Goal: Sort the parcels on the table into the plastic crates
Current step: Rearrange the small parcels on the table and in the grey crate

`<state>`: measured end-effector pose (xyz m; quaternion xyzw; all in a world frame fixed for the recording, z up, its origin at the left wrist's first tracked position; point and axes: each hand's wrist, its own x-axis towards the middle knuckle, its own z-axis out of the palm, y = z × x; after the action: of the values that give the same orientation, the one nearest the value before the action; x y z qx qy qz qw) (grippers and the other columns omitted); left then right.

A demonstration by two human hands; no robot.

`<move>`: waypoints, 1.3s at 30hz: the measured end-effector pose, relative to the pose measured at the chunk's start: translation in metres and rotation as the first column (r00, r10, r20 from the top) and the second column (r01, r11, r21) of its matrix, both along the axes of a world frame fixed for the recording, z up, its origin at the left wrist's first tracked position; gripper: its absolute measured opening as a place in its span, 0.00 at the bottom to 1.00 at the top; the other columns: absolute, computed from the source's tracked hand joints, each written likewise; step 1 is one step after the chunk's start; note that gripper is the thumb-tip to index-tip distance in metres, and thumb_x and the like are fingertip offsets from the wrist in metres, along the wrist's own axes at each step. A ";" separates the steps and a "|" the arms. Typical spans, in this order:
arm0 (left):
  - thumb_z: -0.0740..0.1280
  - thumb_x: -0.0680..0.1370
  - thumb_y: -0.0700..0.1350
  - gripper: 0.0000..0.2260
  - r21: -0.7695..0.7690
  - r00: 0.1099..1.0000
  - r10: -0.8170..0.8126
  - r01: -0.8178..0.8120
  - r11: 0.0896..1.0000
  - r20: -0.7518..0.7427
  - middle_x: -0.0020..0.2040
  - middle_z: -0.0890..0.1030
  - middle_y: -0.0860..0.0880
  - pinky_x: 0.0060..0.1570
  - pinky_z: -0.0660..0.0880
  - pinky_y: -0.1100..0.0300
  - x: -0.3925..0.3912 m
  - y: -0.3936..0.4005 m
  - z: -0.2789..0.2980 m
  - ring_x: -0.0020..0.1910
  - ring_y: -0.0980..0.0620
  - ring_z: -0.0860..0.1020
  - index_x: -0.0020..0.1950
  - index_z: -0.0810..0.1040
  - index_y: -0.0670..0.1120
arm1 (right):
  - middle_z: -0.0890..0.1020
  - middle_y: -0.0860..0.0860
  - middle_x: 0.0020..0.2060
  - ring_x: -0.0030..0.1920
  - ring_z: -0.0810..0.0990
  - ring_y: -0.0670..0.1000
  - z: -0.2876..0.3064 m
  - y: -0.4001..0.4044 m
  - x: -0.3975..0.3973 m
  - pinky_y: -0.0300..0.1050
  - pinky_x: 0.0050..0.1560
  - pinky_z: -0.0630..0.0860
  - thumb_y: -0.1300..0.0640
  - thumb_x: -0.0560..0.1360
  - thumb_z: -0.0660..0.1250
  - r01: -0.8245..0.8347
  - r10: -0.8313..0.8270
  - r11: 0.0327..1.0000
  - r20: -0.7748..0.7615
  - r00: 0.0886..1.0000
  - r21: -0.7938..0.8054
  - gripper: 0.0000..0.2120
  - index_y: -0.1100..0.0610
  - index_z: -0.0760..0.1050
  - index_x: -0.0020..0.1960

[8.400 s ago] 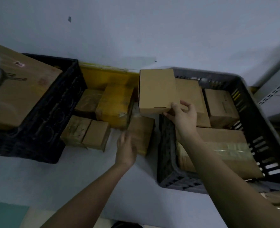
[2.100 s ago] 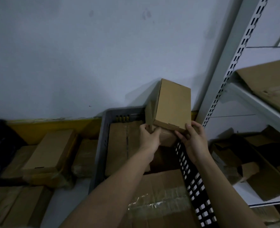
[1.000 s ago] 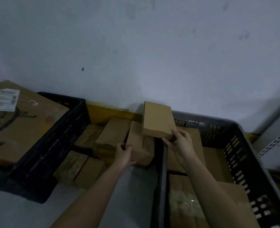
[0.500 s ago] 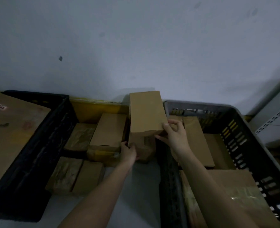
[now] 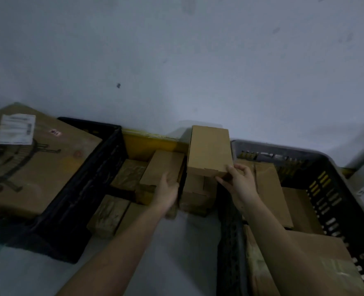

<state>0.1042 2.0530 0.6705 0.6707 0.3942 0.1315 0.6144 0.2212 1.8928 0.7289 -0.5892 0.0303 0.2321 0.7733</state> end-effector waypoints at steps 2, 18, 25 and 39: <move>0.60 0.82 0.40 0.23 0.135 0.999 0.045 -0.044 0.990 -0.002 0.73 0.69 0.46 0.61 0.71 0.57 -0.021 0.011 0.016 0.66 0.47 0.72 0.78 0.62 0.47 | 0.74 0.56 0.60 0.60 0.76 0.57 0.001 0.002 -0.007 0.51 0.50 0.82 0.62 0.81 0.64 -0.056 0.057 0.998 -0.034 0.998 0.027 0.08 0.58 0.71 0.60; 0.58 0.83 0.53 0.24 0.723 0.872 0.012 0.398 0.565 -0.489 0.79 0.59 0.48 0.73 0.60 0.47 -0.160 0.164 0.029 0.77 0.47 0.57 0.79 0.59 0.51 | 0.72 0.57 0.60 0.55 0.75 0.56 -0.030 0.078 -0.085 0.49 0.47 0.79 0.66 0.83 0.59 -0.139 0.119 0.981 -0.145 0.982 -0.136 0.09 0.58 0.67 0.61; 0.54 0.84 0.54 0.23 0.759 0.824 0.002 0.520 0.391 -0.566 0.80 0.56 0.53 0.75 0.48 0.39 -0.168 0.218 0.003 0.79 0.52 0.52 0.79 0.59 0.55 | 0.73 0.60 0.58 0.56 0.76 0.59 -0.044 0.127 -0.110 0.46 0.40 0.80 0.68 0.81 0.60 -0.039 0.018 0.981 -0.110 0.994 -0.189 0.12 0.59 0.65 0.63; 0.58 0.83 0.51 0.19 0.807 0.898 -0.087 0.427 0.408 -0.431 0.81 0.56 0.50 0.77 0.41 0.41 -0.174 0.225 -0.002 0.80 0.51 0.51 0.74 0.67 0.55 | 0.77 0.58 0.60 0.58 0.79 0.58 -0.073 0.176 -0.104 0.51 0.54 0.81 0.63 0.81 0.60 0.157 -0.080 0.737 0.145 0.986 -0.657 0.15 0.61 0.72 0.66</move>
<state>-0.0697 2.2780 0.6686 0.9552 0.2515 0.1084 0.1124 0.1175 2.0683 0.6558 -0.8348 0.1072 0.1243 0.5255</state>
